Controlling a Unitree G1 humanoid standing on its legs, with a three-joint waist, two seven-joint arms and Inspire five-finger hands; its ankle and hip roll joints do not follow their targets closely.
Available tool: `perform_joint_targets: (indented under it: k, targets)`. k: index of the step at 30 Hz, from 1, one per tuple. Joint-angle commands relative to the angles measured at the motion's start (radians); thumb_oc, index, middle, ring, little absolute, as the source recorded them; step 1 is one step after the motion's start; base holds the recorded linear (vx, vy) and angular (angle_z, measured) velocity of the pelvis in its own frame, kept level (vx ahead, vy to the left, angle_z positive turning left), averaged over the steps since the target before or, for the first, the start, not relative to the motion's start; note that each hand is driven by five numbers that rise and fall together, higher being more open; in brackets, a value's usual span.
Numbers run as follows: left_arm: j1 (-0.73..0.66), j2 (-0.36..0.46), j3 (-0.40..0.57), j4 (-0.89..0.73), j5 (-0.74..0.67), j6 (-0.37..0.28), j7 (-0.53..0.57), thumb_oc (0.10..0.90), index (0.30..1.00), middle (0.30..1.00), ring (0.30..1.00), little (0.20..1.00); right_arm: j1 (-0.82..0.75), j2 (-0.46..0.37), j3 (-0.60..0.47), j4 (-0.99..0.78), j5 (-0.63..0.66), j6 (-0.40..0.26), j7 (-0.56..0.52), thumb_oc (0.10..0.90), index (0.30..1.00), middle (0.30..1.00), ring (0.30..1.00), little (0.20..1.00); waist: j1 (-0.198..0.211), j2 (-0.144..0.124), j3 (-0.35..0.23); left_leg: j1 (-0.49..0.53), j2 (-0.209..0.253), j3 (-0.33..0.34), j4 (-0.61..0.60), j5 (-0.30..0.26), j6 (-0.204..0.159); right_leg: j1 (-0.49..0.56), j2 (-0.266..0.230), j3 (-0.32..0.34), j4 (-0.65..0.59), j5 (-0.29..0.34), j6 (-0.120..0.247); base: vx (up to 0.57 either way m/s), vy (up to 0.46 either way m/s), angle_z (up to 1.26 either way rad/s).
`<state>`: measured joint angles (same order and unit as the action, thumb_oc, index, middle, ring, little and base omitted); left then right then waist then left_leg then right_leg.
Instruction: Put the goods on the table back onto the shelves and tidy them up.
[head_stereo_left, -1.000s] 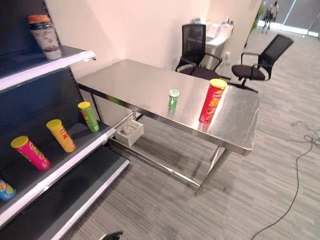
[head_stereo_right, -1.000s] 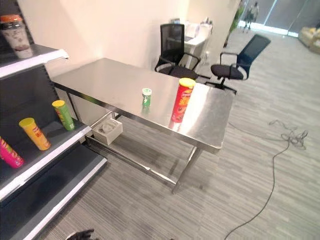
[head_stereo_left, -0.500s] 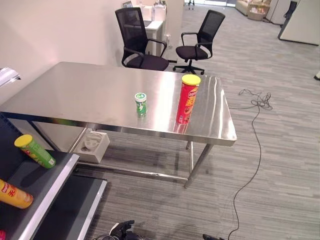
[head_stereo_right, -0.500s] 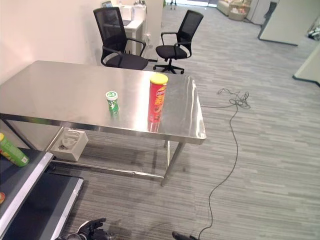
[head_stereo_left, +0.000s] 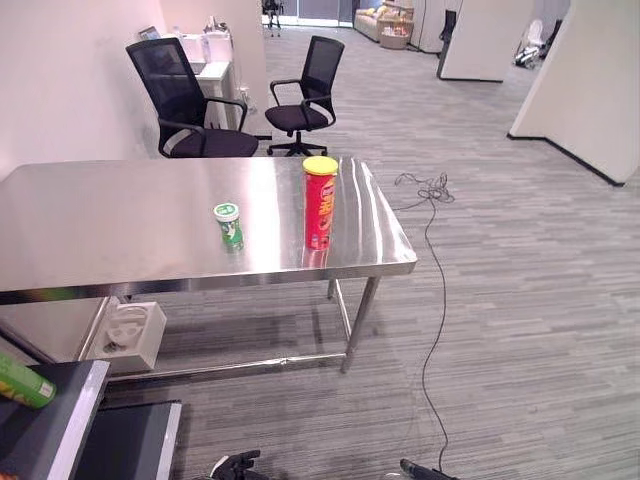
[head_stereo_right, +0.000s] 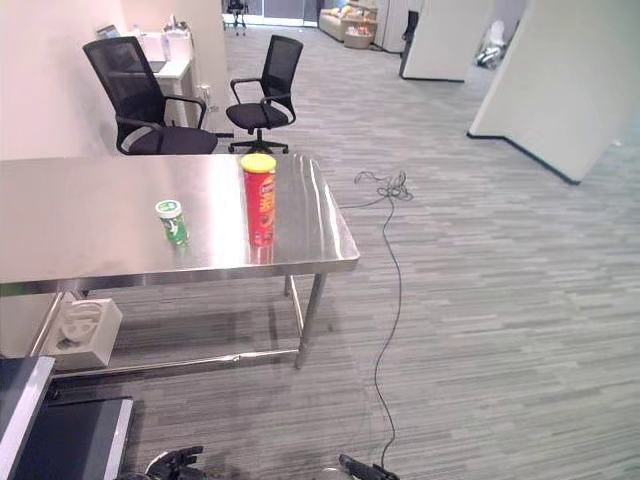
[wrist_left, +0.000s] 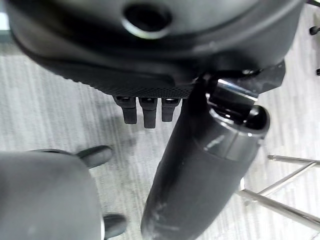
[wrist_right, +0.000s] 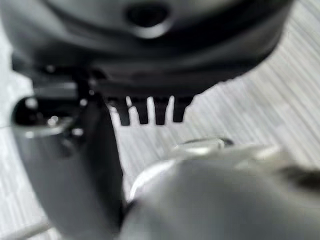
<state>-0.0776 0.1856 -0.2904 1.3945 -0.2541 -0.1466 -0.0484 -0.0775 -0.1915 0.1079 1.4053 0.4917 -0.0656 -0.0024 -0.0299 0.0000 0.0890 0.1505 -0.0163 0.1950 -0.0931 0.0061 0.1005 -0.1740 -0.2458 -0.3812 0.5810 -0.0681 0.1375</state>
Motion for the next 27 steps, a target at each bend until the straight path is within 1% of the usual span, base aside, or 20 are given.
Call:
perform_joint_targets:
  k: [1, 3, 4, 5, 6, 7, 9, 10, 11, 12, 15, 16, 17, 18, 19, 20, 21, 24, 26, 27]
  targets:
    - [0.043, -0.026, 0.018, 0.061, 0.034, 0.002, -0.006, 0.8, 0.9, 0.9, 0.9, 0.9, 0.01, 0.003, 0.049, -0.005, -0.062, -0.019, -0.005, 0.8, 0.9, 0.9, 0.9, 0.9, 0.018, 0.019, -0.038, -0.082, 0.031, -0.045, 0.006, -0.023, -0.095, 0.078, -0.001, -0.018, -0.303, 0.112, -0.005, 0.14, -0.218, -0.6]
    - [0.036, -0.023, 0.029, 0.066, 0.031, 0.001, -0.003, 0.8, 0.9, 0.9, 0.9, 0.9, 0.008, 0.004, 0.049, -0.023, -0.046, -0.018, -0.005, 0.8, 0.9, 0.9, 0.9, 0.9, 0.013, 0.009, -0.038, -0.067, 0.041, -0.045, 0.006, -0.038, -0.111, 0.051, -0.003, 0.02, -0.446, 0.174, 0.016, 0.19, -0.213, -0.76]
    - [0.032, -0.02, 0.037, 0.065, 0.028, 0.0, 0.0, 0.8, 0.9, 0.9, 0.9, 0.9, 0.009, 0.006, 0.044, -0.027, -0.038, -0.015, -0.003, 0.8, 0.9, 0.9, 0.9, 0.9, 0.009, 0.006, -0.039, -0.062, 0.049, -0.044, 0.006, -0.043, -0.12, 0.036, -0.021, 0.02, -0.499, 0.211, 0.036, 0.26, -0.244, -0.41]
    - [0.021, -0.018, 0.03, 0.056, 0.041, -0.003, 0.007, 0.8, 0.9, 0.9, 0.9, 0.9, 0.011, 0.004, 0.043, -0.024, -0.042, -0.006, 0.005, 0.8, 0.9, 0.9, 0.9, 0.9, 0.005, -0.001, -0.037, -0.037, 0.065, -0.041, 0.006, -0.061, -0.137, 0.055, -0.045, 0.006, -0.56, 0.234, 0.052, 0.27, -0.244, -0.1]
    - [0.019, -0.015, 0.026, 0.056, 0.05, -0.007, 0.014, 0.8, 0.9, 0.9, 0.9, 0.9, 0.017, 0.009, 0.046, -0.018, -0.049, -0.006, 0.003, 0.8, 0.9, 0.9, 0.9, 0.9, 0.008, -0.014, -0.043, -0.028, 0.064, -0.047, 0.006, -0.07, -0.143, 0.073, -0.039, 0.006, -0.578, 0.234, 0.051, 0.2, -0.173, 0.1]
    - [0.019, -0.015, 0.025, 0.056, 0.05, -0.007, 0.015, 0.8, 0.9, 0.9, 0.9, 0.9, 0.018, 0.009, 0.046, -0.018, -0.049, -0.006, 0.003, 0.8, 0.9, 0.9, 0.9, 0.9, 0.008, -0.014, -0.043, -0.027, 0.064, -0.047, 0.006, -0.07, -0.143, 0.075, -0.038, 0.005, -0.579, 0.234, 0.051, 0.15, -0.137, 0.06]
    - [0.016, -0.015, 0.023, 0.048, 0.047, -0.009, 0.016, 0.8, 0.9, 0.9, 0.9, 0.9, 0.023, 0.01, 0.051, -0.006, -0.054, -0.008, 0.001, 0.8, 0.9, 0.9, 0.9, 0.9, 0.014, -0.026, -0.064, -0.026, 0.084, -0.052, 0.006, -0.064, -0.16, 0.093, -0.02, -0.009, -0.589, 0.236, 0.05, 0.22, -0.218, 0.38]
    - [0.02, -0.021, 0.021, 0.042, 0.043, -0.015, 0.021, 0.8, 0.9, 0.9, 0.9, 0.9, 0.019, 0.007, 0.058, -0.003, -0.06, -0.016, -0.003, 0.8, 0.9, 0.9, 0.9, 0.9, 0.024, -0.024, -0.082, -0.017, 0.122, -0.057, 0.006, -0.062, -0.182, 0.116, 0.006, -0.04, -0.599, 0.225, 0.045, 0.41, -0.503, 0.64]
    - [0.011, -0.029, -0.015, 0.031, 0.064, -0.017, 0.029, 0.8, 0.9, 0.9, 0.9, 0.9, -0.015, -0.015, 0.092, -0.015, -0.079, -0.031, -0.014, 0.8, 0.9, 0.9, 0.9, 0.9, 0.043, -0.028, -0.08, -0.04, 0.19, -0.06, 0.099, -0.044, -0.219, 0.159, 0.065, -0.055, -0.638, 0.182, 0.008, 0.34, -0.437, 0.53]
    - [0.011, -0.029, -0.015, 0.031, 0.064, -0.017, 0.029, 0.8, 0.9, 0.9, 0.9, 0.9, -0.015, -0.015, 0.092, -0.015, -0.079, -0.031, -0.014, 0.8, 0.9, 0.9, 0.9, 0.9, 0.042, -0.028, -0.081, -0.042, 0.191, -0.061, 0.102, -0.046, -0.22, 0.159, 0.066, -0.056, -0.639, 0.182, 0.007, 0.21, -0.328, 0.28]
    - [-0.016, -0.025, -0.039, -0.003, 0.075, -0.019, 0.043, 0.8, 0.9, 0.9, 0.9, 0.9, -0.038, -0.031, 0.117, -0.032, -0.092, -0.038, -0.025, 0.8, 0.9, 0.9, 0.9, 0.9, 0.062, -0.047, -0.056, -0.122, 0.196, -0.057, 0.251, -0.01, -0.231, 0.193, 0.073, -0.088, -0.668, 0.162, -0.015, 0.04, -0.119, -0.07]
    - [-0.031, -0.015, -0.025, -0.028, 0.035, -0.023, 0.049, 0.8, 0.9, 0.9, 0.9, 0.9, -0.044, -0.039, 0.132, -0.036, -0.096, -0.036, -0.027, 0.8, 0.9, 0.9, 0.9, 0.9, 0.081, -0.057, -0.04, -0.172, 0.168, -0.055, 0.269, -0.018, -0.219, 0.202, 0.067, -0.099, -0.668, 0.144, -0.019, 0.03, -0.073, 0.07]
    - [-0.031, -0.014, -0.025, -0.029, 0.035, -0.023, 0.049, 0.8, 0.9, 0.9, 0.9, 0.9, -0.044, -0.039, 0.132, -0.036, -0.096, -0.036, -0.027, 0.8, 0.9, 0.9, 0.9, 0.9, 0.08, -0.057, -0.041, -0.174, 0.167, -0.056, 0.27, -0.019, -0.219, 0.202, 0.066, -0.099, -0.668, 0.144, -0.019, 0.1, -0.044, 0.2]
    - [-0.03, -0.015, 0.002, -0.022, -0.006, -0.022, 0.046, 0.8, 0.9, 0.9, 0.9, 0.9, -0.042, -0.04, 0.141, -0.034, -0.105, -0.032, -0.021, 0.8, 0.9, 0.9, 0.9, 0.9, 0.094, -0.063, -0.041, -0.208, 0.138, -0.046, 0.219, -0.035, -0.203, 0.207, 0.067, -0.103, -0.668, 0.131, -0.019, 0.11, 0.007, 0.29]
    - [-0.028, -0.017, 0.012, -0.012, -0.017, -0.019, 0.046, 0.8, 0.9, 0.9, 0.9, 0.9, -0.043, -0.039, 0.144, -0.034, -0.109, -0.03, -0.019, 0.8, 0.9, 0.9, 0.9, 0.9, 0.099, -0.062, -0.043, -0.217, 0.136, -0.042, 0.191, -0.023, -0.202, 0.208, 0.071, -0.102, -0.668, 0.126, -0.019, 0.15, 0.025, 0.26]
    - [-0.022, -0.019, 0.029, 0.0, -0.032, -0.019, 0.047, 0.8, 0.9, 0.9, 0.9, 0.9, -0.042, -0.037, 0.149, -0.034, -0.112, -0.031, -0.02, 0.8, 0.9, 0.9, 0.9, 0.9, 0.107, -0.058, -0.044, -0.235, 0.137, -0.045, 0.156, 0.01, -0.205, 0.211, 0.078, -0.096, -0.668, 0.117, -0.018, 0.16, 0.07, 0.35]
    - [-0.017, -0.022, 0.048, 0.007, -0.06, -0.023, 0.048, 0.8, 0.9, 0.9, 0.9, 0.9, -0.041, -0.033, 0.153, -0.044, -0.106, -0.035, -0.022, 0.8, 0.9, 0.9, 0.9, 0.9, 0.124, -0.051, -0.041, -0.272, 0.145, -0.066, 0.082, 0.082, -0.216, 0.227, 0.094, -0.079, -0.668, 0.1, -0.02, 0.12, 0.056, 0.29]
    - [-0.019, -0.02, 0.054, 0.008, -0.069, -0.027, 0.049, 0.8, 0.9, 0.9, 0.9, 0.9, -0.038, -0.032, 0.155, -0.058, -0.102, -0.039, -0.022, 0.8, 0.9, 0.9, 0.9, 0.9, 0.129, -0.049, -0.035, -0.282, 0.15, -0.078, 0.046, 0.105, -0.222, 0.235, 0.099, -0.071, -0.668, 0.091, -0.022, 0.06, 0.024, -0.17]
    - [-0.019, -0.02, 0.054, 0.008, -0.069, -0.027, 0.049, 0.8, 0.9, 0.9, 0.9, 0.9, -0.038, -0.032, 0.155, -0.058, -0.102, -0.039, -0.022, 0.8, 0.9, 0.9, 0.9, 0.9, 0.129, -0.049, -0.035, -0.282, 0.15, -0.078, 0.046, 0.105, -0.222, 0.235, 0.099, -0.071, -0.668, 0.091, -0.022, 0.08, 0.055, -0.2]
    - [-0.016, -0.019, 0.062, 0.003, -0.078, -0.031, 0.056, 0.8, 0.9, 0.9, 0.9, 0.9, -0.033, -0.03, 0.17, -0.105, -0.111, -0.05, -0.026, 0.8, 0.9, 0.9, 0.9, 0.9, 0.127, -0.038, -0.027, -0.311, 0.197, -0.088, 0.011, 0.142, -0.234, 0.255, 0.113, -0.051, -0.668, 0.068, -0.026, 0.27, 0.226, 0.04]
